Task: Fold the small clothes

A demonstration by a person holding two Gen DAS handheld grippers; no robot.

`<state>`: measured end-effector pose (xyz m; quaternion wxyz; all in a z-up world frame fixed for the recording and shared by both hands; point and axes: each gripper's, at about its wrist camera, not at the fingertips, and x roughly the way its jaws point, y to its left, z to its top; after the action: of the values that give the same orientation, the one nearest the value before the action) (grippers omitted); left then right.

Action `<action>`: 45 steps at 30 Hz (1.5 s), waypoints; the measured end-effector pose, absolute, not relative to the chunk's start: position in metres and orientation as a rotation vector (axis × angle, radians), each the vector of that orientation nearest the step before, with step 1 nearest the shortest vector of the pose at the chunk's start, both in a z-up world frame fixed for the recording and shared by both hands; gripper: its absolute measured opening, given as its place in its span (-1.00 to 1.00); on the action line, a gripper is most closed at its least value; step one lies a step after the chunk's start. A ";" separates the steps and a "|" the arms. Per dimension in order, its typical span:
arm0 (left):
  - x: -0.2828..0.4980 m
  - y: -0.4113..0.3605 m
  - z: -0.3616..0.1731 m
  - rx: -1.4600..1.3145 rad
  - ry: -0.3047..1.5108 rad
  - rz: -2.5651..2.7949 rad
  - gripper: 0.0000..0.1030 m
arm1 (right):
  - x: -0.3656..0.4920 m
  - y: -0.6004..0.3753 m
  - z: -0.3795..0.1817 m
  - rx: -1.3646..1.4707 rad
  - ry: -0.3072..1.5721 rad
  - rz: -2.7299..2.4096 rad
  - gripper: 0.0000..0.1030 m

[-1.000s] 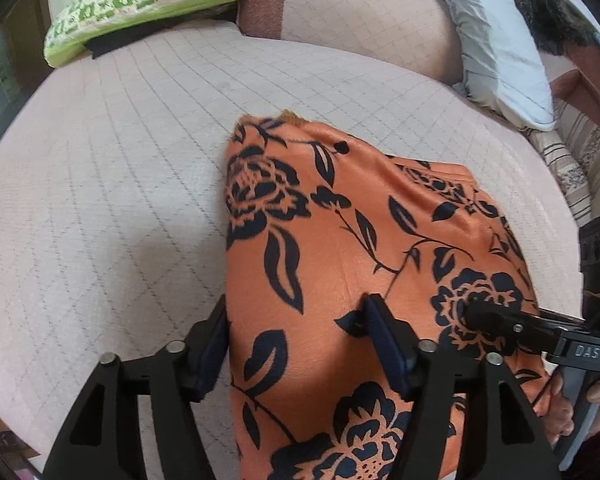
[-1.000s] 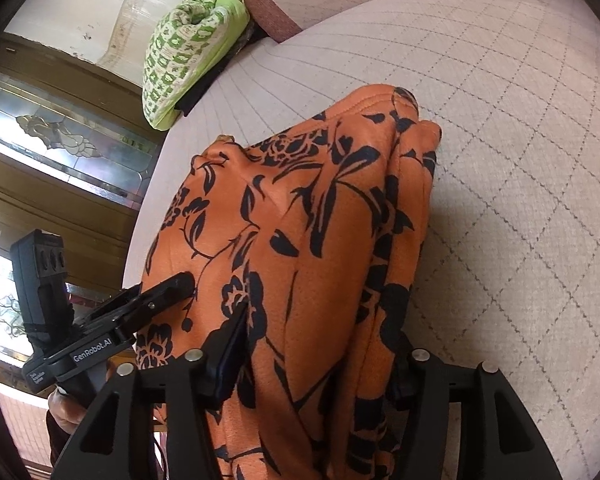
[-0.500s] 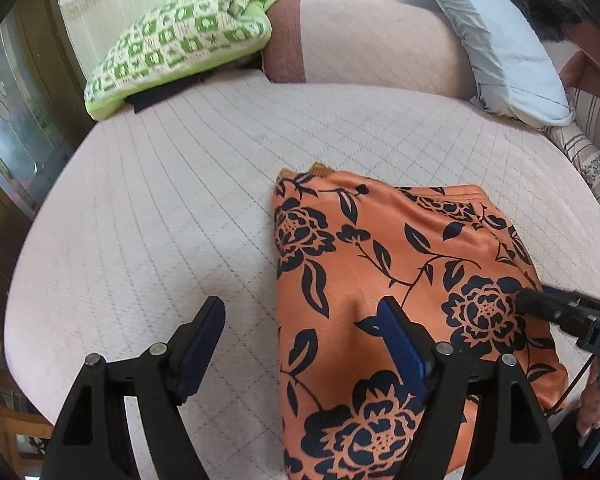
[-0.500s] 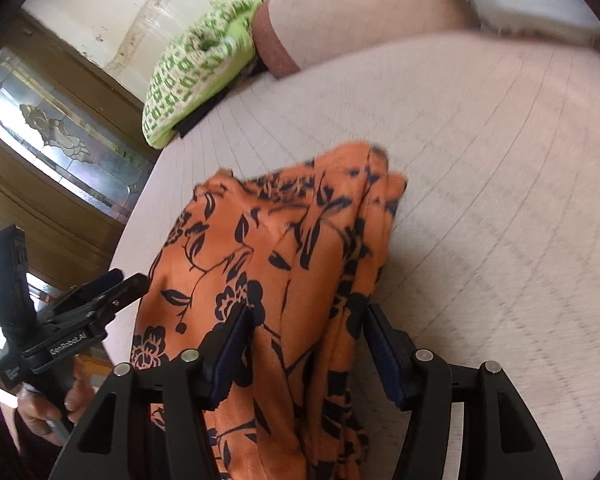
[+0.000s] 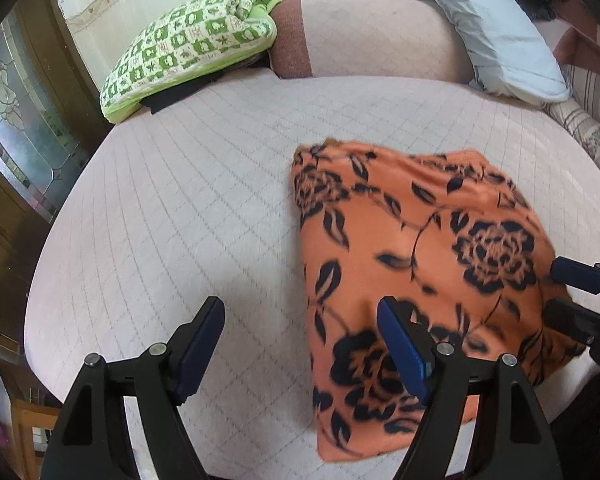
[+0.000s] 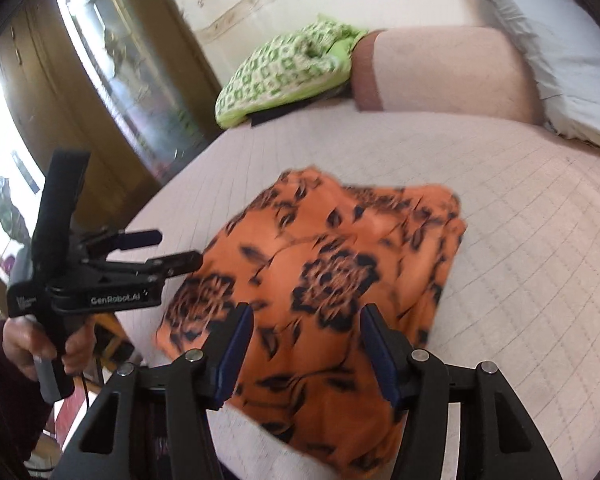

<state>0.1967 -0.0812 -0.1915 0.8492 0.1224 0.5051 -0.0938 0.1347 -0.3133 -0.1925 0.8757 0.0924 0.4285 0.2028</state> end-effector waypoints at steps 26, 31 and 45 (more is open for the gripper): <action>0.188 -0.080 -0.203 0.297 1.041 -0.209 0.82 | 0.222 -0.337 -0.212 0.311 0.974 0.296 -0.26; 0.194 -0.077 -0.215 0.312 1.060 -0.192 0.82 | 0.250 -0.336 -0.244 0.268 1.072 0.224 -0.28; 0.183 -0.064 -0.182 0.281 0.996 -0.150 0.82 | 0.187 -0.345 -0.197 0.256 0.889 0.190 0.13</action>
<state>0.1833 -0.0639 -0.1816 0.8665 0.1340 0.4755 -0.0716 0.1871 -0.3448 -0.1971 0.8906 0.1233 0.4281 0.0916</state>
